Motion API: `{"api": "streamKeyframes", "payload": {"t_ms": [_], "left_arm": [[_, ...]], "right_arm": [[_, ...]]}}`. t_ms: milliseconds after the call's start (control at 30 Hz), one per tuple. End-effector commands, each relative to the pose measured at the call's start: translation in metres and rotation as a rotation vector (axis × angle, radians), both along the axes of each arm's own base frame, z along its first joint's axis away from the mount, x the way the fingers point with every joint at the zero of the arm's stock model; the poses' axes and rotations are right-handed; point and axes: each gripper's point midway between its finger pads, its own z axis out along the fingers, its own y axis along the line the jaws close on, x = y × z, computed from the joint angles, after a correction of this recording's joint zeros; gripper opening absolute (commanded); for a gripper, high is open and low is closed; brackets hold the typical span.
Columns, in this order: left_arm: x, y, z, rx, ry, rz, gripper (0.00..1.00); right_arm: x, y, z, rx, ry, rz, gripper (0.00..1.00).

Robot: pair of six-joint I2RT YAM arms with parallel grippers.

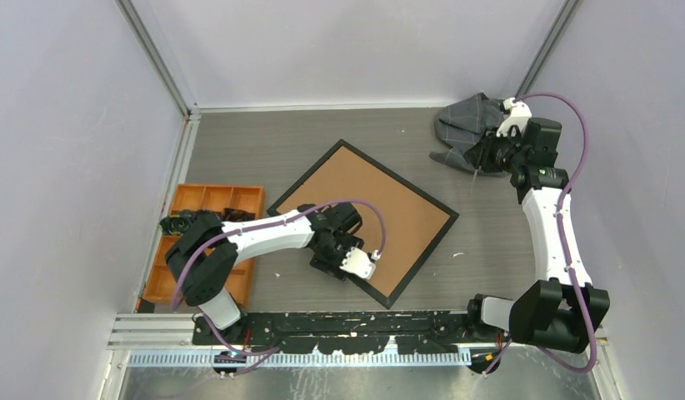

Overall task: Take the photo out of the frame
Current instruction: Adjust the photo frame at the center of the board.

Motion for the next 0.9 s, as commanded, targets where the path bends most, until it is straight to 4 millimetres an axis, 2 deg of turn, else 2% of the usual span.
{"api": "streamKeyframes", "payload": {"t_ms": [0,200,300,400,600,733,867], "left_arm": [[0.016,-0.008,-0.01,0.021,-0.11,0.059,0.6],[0.016,-0.022,-0.018,0.049,-0.153,0.135,0.34],[0.002,-0.031,-0.023,0.061,-0.128,0.153,0.2],[-0.012,-0.042,-0.026,0.095,-0.134,0.14,0.13],[-0.032,-0.083,-0.029,0.088,0.047,0.217,0.08],[-0.045,-0.108,-0.035,0.101,0.179,0.267,0.09],[-0.058,-0.138,-0.032,0.066,0.312,0.298,0.09]], "right_arm": [[0.004,-0.007,0.011,-0.011,-0.045,-0.032,0.01],[0.006,-0.014,0.012,-0.021,-0.052,-0.068,0.01],[0.007,-0.022,0.012,-0.038,-0.055,-0.105,0.01],[0.008,-0.038,0.017,-0.069,-0.068,-0.174,0.01],[0.003,-0.073,0.033,-0.091,-0.1,-0.331,0.01],[-0.001,-0.09,0.044,-0.107,-0.133,-0.423,0.01],[-0.004,-0.105,0.051,-0.122,-0.168,-0.508,0.01]]}}
